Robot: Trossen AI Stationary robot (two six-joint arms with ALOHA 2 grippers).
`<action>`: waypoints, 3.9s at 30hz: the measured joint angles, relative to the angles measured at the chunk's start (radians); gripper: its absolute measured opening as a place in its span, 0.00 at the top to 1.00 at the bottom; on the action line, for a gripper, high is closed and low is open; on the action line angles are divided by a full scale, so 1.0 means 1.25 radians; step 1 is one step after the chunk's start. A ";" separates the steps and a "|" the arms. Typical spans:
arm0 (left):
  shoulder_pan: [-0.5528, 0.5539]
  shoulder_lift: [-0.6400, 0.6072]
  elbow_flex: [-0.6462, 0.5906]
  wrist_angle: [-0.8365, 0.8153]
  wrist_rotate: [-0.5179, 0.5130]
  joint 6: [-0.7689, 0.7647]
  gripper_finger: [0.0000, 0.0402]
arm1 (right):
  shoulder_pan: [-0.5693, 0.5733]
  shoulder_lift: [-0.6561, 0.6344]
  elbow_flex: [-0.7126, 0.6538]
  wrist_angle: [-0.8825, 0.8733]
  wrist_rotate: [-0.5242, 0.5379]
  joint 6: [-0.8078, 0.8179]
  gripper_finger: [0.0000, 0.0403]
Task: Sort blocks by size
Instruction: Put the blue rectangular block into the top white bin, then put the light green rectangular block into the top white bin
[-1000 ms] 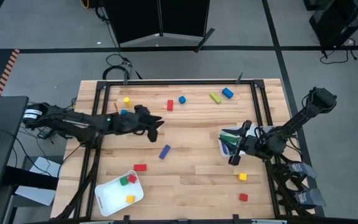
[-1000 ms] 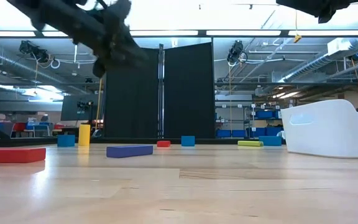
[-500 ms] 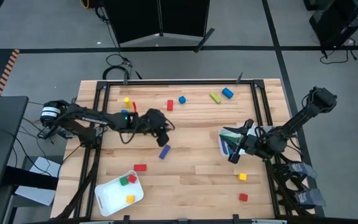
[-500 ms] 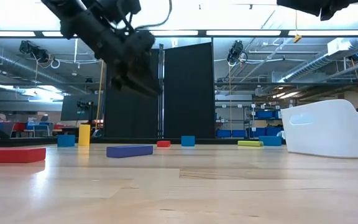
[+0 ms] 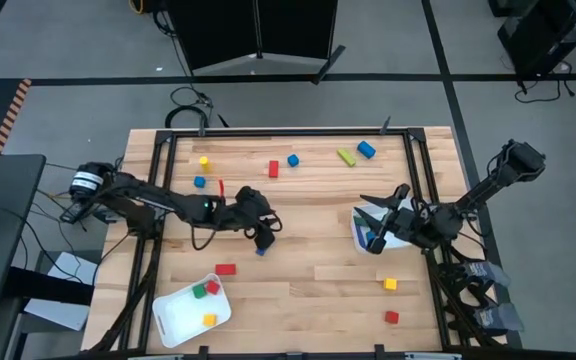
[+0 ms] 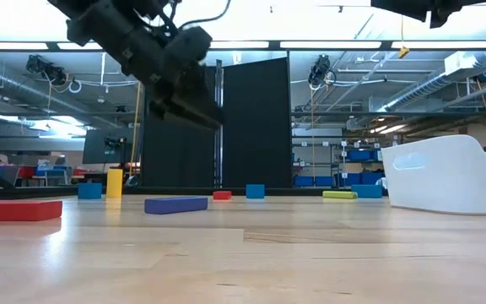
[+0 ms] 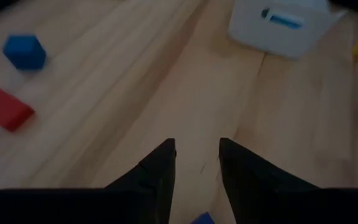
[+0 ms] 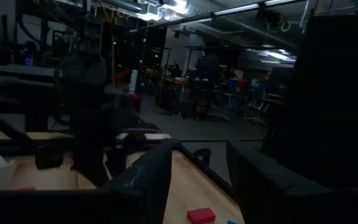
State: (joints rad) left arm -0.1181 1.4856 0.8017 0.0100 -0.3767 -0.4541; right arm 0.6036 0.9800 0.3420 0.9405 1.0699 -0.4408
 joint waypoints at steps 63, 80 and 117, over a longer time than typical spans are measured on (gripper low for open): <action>-0.099 0.263 0.087 -0.220 0.049 -0.265 0.73 | -0.045 0.001 0.000 -0.043 -0.014 0.023 0.61; 0.016 0.309 0.282 0.182 0.092 0.193 0.73 | 0.041 -0.054 0.078 0.162 -0.031 -0.225 0.63; 0.083 0.728 0.900 0.195 0.254 0.320 0.45 | 0.147 -0.053 0.124 0.154 -0.012 -0.272 0.64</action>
State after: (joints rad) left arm -0.0143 2.3951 1.9263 0.2535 -0.0587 -0.0540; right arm 0.7868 0.9138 0.4969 1.1326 1.0546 -0.7807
